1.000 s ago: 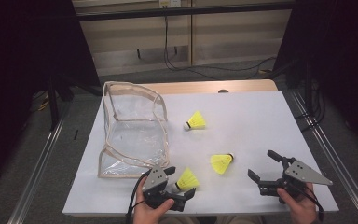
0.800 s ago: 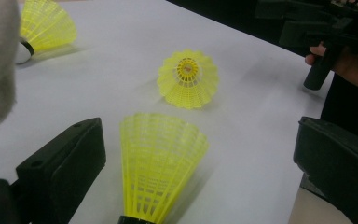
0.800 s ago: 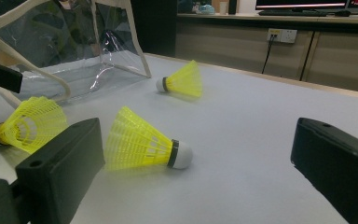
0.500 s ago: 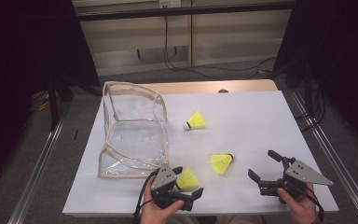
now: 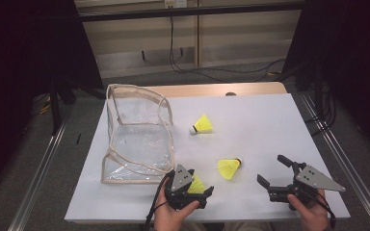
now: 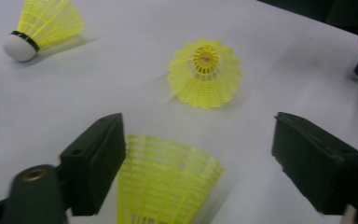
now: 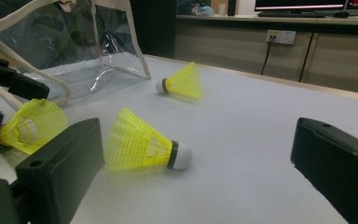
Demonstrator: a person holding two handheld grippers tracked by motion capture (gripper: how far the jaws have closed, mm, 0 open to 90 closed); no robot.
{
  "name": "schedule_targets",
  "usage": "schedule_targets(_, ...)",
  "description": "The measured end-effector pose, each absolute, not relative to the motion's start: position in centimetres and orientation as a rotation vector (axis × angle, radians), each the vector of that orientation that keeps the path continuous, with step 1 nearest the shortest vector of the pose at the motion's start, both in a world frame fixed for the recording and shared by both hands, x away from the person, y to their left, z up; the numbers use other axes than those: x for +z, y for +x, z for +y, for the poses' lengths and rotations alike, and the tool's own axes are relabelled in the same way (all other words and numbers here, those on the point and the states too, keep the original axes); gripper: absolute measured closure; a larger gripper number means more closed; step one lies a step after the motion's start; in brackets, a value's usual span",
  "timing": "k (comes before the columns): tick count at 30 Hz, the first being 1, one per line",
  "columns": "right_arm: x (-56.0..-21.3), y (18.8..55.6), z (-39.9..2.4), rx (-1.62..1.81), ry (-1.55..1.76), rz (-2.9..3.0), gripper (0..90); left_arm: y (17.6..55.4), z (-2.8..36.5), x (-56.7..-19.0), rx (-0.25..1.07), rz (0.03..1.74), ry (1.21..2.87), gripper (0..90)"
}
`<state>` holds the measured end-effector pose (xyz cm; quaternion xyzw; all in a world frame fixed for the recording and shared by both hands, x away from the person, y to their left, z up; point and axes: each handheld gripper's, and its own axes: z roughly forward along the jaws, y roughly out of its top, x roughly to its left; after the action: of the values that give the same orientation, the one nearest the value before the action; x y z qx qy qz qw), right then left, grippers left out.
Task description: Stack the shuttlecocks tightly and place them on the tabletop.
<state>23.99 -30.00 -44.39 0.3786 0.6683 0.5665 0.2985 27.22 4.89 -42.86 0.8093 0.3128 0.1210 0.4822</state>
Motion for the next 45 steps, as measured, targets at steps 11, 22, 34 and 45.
schedule_targets(11,-44.4,24.0,-29.9,1.505,1.003,1.777,1.6,27.9,5.3,-43.4,0.292,0.87,1.943,52.9)
schedule_targets(22,-44.3,23.9,-30.1,1.506,1.009,1.768,1.6,27.8,5.3,-42.9,0.278,0.881,1.917,78.8)
schedule_targets(34,-44.3,23.9,-30.2,1.506,1.007,1.769,1.6,28.4,4.6,-41.2,0.303,0.865,1.853,86.3)
schedule_targets(45,-44.3,23.9,-30.2,1.505,1.006,1.769,1.6,29.6,3.4,-39.9,0.318,0.869,1.819,86.7)
